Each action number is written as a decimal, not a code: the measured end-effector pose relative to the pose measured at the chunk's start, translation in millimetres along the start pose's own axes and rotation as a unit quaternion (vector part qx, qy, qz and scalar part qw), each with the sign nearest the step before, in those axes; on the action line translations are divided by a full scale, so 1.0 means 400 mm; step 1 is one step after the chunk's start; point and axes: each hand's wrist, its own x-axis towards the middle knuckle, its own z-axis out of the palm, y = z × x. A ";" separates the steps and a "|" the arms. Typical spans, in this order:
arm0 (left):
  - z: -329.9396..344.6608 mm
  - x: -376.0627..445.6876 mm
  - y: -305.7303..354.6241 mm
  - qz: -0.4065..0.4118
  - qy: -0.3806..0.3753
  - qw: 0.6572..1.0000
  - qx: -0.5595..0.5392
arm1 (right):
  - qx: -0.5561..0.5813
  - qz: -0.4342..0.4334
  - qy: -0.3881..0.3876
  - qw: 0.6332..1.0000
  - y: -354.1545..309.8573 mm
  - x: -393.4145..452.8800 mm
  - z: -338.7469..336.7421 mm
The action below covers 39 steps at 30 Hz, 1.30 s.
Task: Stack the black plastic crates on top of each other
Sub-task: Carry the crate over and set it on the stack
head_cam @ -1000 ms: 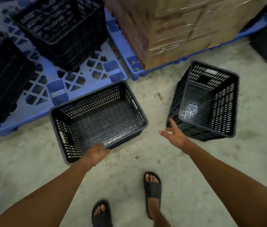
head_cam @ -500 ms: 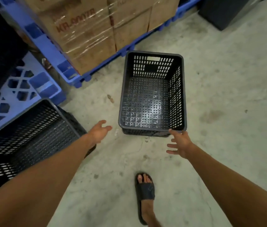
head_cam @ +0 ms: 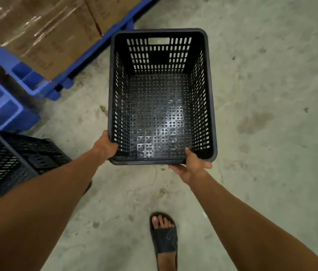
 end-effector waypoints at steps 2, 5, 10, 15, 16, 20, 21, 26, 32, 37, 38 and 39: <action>-0.009 0.018 -0.003 -0.005 -0.015 1.000 0.009 | 0.028 -0.025 0.026 0.999 0.032 0.017 0.014; -0.020 0.004 0.007 0.008 -0.083 0.996 -0.035 | 0.042 -0.014 0.038 0.998 0.047 0.022 0.015; 0.000 -0.080 0.018 -0.017 -0.140 0.987 -0.082 | 0.096 -0.053 0.030 0.994 -0.031 -0.012 -0.006; -0.028 -0.198 0.070 0.004 -0.143 0.988 -0.050 | 0.060 -0.115 0.028 0.991 -0.133 -0.137 -0.052; -0.039 -0.230 0.079 0.009 -0.147 0.988 -0.044 | 0.052 -0.122 0.024 0.991 -0.147 -0.174 -0.064; -0.121 -0.362 0.132 0.045 -0.096 0.993 -0.059 | 0.004 -0.145 0.020 0.989 -0.180 -0.341 -0.143; -0.155 -0.392 0.158 0.041 -0.088 0.992 -0.083 | -0.006 -0.152 0.018 0.988 -0.188 -0.387 -0.163; -0.359 -0.510 0.269 0.011 -0.035 0.982 -0.185 | -0.052 -0.176 -0.024 0.983 -0.241 -0.590 -0.227; -0.636 -0.613 0.194 0.032 0.150 0.953 -0.260 | -0.130 -0.199 -0.067 0.969 -0.273 -0.737 -0.152; -0.866 -0.679 0.024 0.042 0.220 0.904 -0.364 | -0.235 -0.229 -0.099 0.939 -0.234 -0.865 -0.007; -0.914 -0.694 -0.018 0.038 0.214 0.907 -0.359 | -0.263 -0.234 -0.103 0.930 -0.223 -0.890 0.028; -0.957 -0.706 -0.066 0.028 0.199 0.913 -0.355 | -0.289 -0.236 -0.109 0.921 -0.211 -0.910 0.059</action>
